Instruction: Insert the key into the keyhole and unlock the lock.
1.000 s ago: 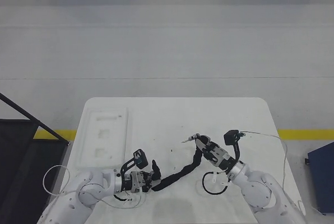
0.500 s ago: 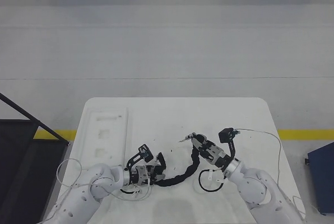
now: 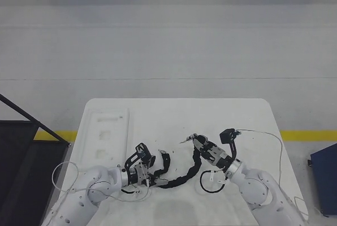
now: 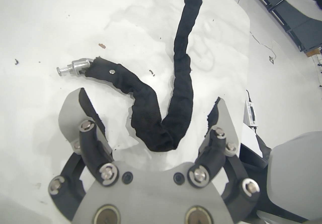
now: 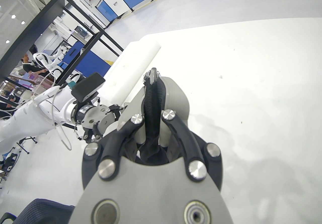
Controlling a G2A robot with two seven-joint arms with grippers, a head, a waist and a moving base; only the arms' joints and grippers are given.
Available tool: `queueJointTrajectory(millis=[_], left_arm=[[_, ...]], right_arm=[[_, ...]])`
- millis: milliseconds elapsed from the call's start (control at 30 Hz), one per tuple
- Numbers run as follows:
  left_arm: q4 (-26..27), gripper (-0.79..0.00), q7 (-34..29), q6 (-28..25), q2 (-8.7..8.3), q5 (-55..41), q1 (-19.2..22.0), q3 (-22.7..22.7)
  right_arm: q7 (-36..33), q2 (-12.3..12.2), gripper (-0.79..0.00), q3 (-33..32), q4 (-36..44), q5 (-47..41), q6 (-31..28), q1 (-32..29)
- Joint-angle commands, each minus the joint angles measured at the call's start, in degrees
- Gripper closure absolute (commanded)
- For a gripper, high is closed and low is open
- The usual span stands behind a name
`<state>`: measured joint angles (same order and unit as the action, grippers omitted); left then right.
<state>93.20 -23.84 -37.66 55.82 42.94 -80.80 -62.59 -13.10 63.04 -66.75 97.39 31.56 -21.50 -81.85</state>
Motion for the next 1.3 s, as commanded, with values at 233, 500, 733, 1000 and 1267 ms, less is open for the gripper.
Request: queueJointTrajectory(millis=[233, 500, 733, 1000, 1267], left_arm=[[4.2, -0.785, -0.1, -6.2, -1.70, -11.8, -3.8, -8.2], [2.0, -0.785, -1.5, -13.4, -3.34, -32.0, -5.4, -16.7], [2.0, -0.785, -1.5, -13.4, -3.34, -32.0, -5.4, -16.7], [2.0, -0.785, -1.5, -13.4, -3.34, -32.0, -5.4, -16.7], [2.0, -0.785, -1.5, -13.4, -3.34, -32.0, -5.4, -16.7]], right_arm=[[-0.8, 0.3, 0.000, 0.4, -0.9, -0.3, -0.1, 1.0], [-2.9, 0.8, 0.000, 1.9, -1.6, 0.6, 2.2, 2.9], [-4.8, 1.9, 0.000, 5.7, -3.8, 0.8, 4.3, 7.1], [-6.6, 4.1, 0.000, 11.7, -9.1, 0.0, 7.0, 14.2], [-7.1, 6.5, 0.000, 17.0, -16.2, -0.5, 10.1, 20.2]])
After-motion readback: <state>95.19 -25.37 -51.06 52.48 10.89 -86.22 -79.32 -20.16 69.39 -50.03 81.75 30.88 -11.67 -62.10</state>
